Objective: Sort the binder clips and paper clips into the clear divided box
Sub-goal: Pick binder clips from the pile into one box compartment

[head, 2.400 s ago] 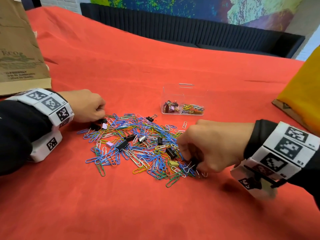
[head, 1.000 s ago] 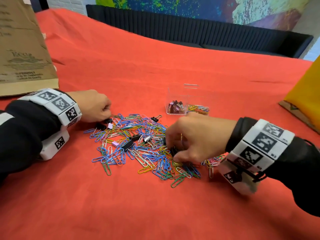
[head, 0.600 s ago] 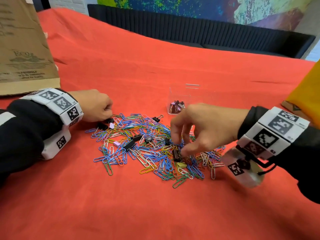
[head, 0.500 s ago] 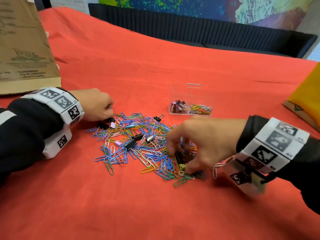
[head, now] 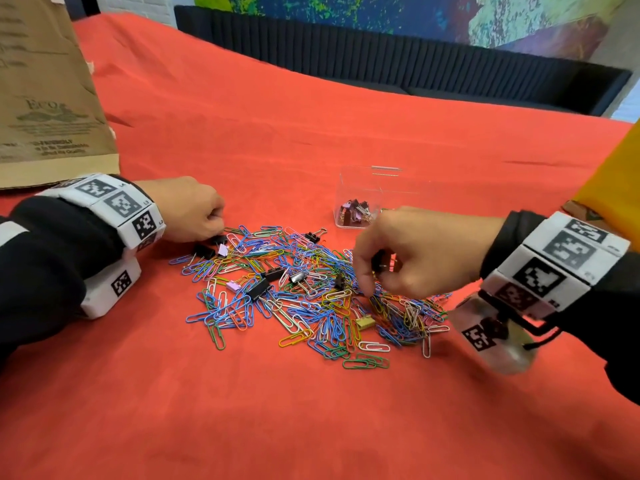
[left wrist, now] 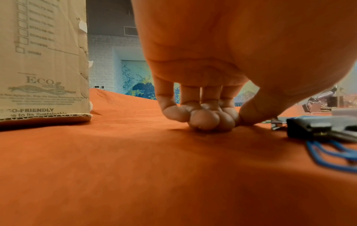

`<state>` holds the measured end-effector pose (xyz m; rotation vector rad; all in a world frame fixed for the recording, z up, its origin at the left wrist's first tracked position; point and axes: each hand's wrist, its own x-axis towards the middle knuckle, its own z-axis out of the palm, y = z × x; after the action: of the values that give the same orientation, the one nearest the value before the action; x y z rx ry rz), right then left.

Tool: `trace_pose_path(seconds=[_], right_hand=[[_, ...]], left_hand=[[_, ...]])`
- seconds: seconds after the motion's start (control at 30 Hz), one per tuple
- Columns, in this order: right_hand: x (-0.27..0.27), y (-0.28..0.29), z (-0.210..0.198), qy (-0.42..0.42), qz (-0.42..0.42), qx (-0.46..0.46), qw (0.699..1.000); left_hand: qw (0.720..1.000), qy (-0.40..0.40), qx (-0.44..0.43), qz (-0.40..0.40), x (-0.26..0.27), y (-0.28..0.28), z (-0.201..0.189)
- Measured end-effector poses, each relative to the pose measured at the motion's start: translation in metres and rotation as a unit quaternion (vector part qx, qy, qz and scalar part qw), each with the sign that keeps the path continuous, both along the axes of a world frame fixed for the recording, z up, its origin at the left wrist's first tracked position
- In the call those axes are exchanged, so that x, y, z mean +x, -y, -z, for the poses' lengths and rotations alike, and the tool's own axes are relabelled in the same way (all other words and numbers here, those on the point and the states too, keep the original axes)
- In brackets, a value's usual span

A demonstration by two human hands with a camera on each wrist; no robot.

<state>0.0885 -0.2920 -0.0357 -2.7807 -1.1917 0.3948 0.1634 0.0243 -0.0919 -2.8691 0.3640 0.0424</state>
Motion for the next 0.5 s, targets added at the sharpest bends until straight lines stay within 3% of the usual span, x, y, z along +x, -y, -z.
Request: trace_pose_path(seconds=[0.33,0.5], right_hand=[[-0.011,-0.009,0.018,0.054,-0.010,-0.046,0.997],[-0.007,-0.007,0.014,0.041,-0.013,-0.027,0.999]], left_hand=[[1.000,0.003,0.003,0.004,0.000,-0.001,0.001],[1.000,0.001,0.005,0.003,-0.001,0.001,0.000]])
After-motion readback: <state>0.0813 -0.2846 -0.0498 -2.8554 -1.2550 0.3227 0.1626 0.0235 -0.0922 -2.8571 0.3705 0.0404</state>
